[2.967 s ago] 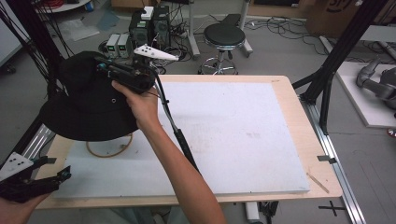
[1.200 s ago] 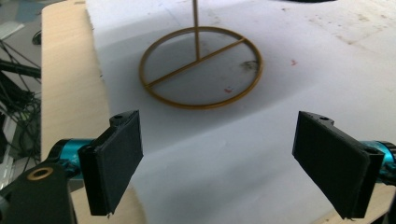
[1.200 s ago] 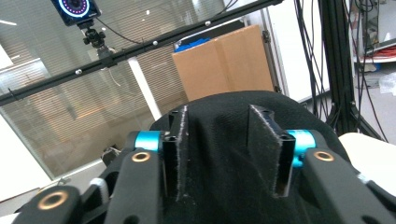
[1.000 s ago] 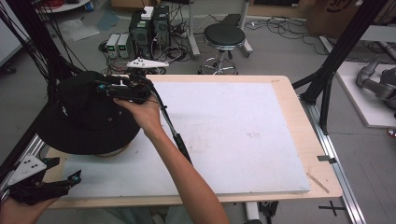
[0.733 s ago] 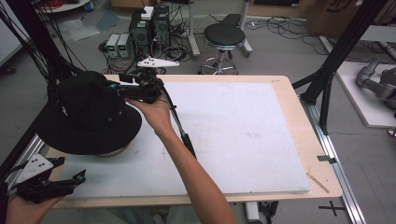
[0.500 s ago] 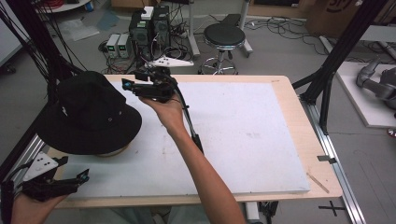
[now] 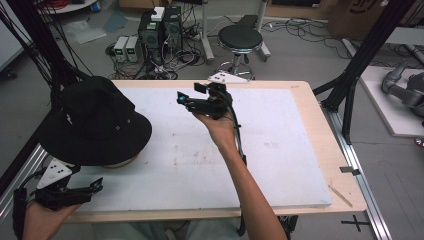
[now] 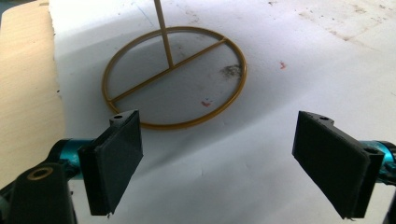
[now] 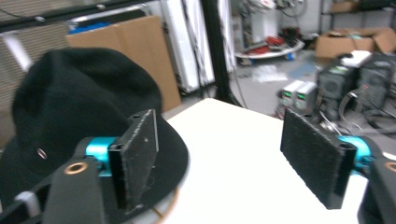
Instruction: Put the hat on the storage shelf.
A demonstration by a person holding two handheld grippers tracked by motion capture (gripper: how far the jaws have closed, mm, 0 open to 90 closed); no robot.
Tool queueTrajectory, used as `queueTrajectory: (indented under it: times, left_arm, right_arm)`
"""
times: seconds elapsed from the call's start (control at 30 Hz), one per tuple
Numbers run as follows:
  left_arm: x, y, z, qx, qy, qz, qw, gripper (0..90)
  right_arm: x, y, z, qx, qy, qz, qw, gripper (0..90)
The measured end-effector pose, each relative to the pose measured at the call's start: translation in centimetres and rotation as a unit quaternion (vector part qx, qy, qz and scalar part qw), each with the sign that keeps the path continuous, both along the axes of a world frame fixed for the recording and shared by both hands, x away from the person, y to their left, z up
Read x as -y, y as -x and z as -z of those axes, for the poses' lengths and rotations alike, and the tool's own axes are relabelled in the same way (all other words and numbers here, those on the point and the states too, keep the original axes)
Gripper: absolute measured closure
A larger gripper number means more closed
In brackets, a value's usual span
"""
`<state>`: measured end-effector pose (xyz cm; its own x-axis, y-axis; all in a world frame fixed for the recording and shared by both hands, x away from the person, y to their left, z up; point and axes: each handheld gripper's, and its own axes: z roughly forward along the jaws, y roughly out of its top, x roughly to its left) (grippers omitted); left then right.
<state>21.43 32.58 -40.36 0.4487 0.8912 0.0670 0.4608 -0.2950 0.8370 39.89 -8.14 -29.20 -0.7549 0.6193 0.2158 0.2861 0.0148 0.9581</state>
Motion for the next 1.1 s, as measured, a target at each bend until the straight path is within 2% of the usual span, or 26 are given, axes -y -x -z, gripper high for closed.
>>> queueTrajectory:
  times: [0.23, 0.43, 0.57, 0.6, 0.7, 0.77, 0.83, 0.87, 1.1]
  left_arm:
    - [0.5, -0.4, 0.0, -0.002, -0.003, 0.007, 1.0, 16.3]
    - [0.5, -0.4, 0.0, -0.002, 0.001, 0.006, 1.0, 16.3]
    - [0.6, -0.6, 0.0, -0.002, 0.001, 0.006, 1.0, 16.3]
    - [0.6, -0.6, 0.0, -0.002, 0.003, 0.005, 1.0, 16.3]
    - [0.7, -0.7, 0.0, -0.002, 0.003, 0.006, 1.0, 16.3]
    - [0.7, -0.7, 0.0, -0.003, 0.002, 0.006, 1.0, 16.3]
    - [0.7, -0.8, 0.1, -0.004, 0.002, 0.006, 1.0, 16.3]
    - [0.8, -0.8, 0.1, -0.004, 0.003, 0.007, 1.0, 16.3]
    - [1.1, -1.1, 0.2, -0.006, 0.002, 0.013, 0.9999, 16.3]
  right_arm:
    - [5.4, 0.9, 2.1, -0.013, -0.002, 0.054, 0.9984, 21.3]
    - [9.0, 2.4, 4.1, -0.012, 0.022, 0.09, 0.9956, 15.8]
    - [11.2, 3.5, 5.5, -0.016, 0.042, 0.121, 0.9916, 12.0]
    - [11.7, 3.7, 5.8, -0.026, 0.054, 0.129, 0.9898, 12.0]
    - [12.9, 4.5, 6.5, -0.015, 0.067, 0.15, 0.9863, 11.9]
    - [13.5, 4.9, 7.1, -0.017, 0.093, 0.159, 0.9827, 11.5]
    - [14.1, 5.3, 7.7, -0.01, 0.104, 0.164, 0.9808, 11.4]
    - [14.4, 5.4, 8.0, -0.016, 0.109, 0.167, 0.9797, 11.4]
    - [16.7, 5.9, 9.0, -0.032, 0.108, 0.189, 0.9756, 11.4]
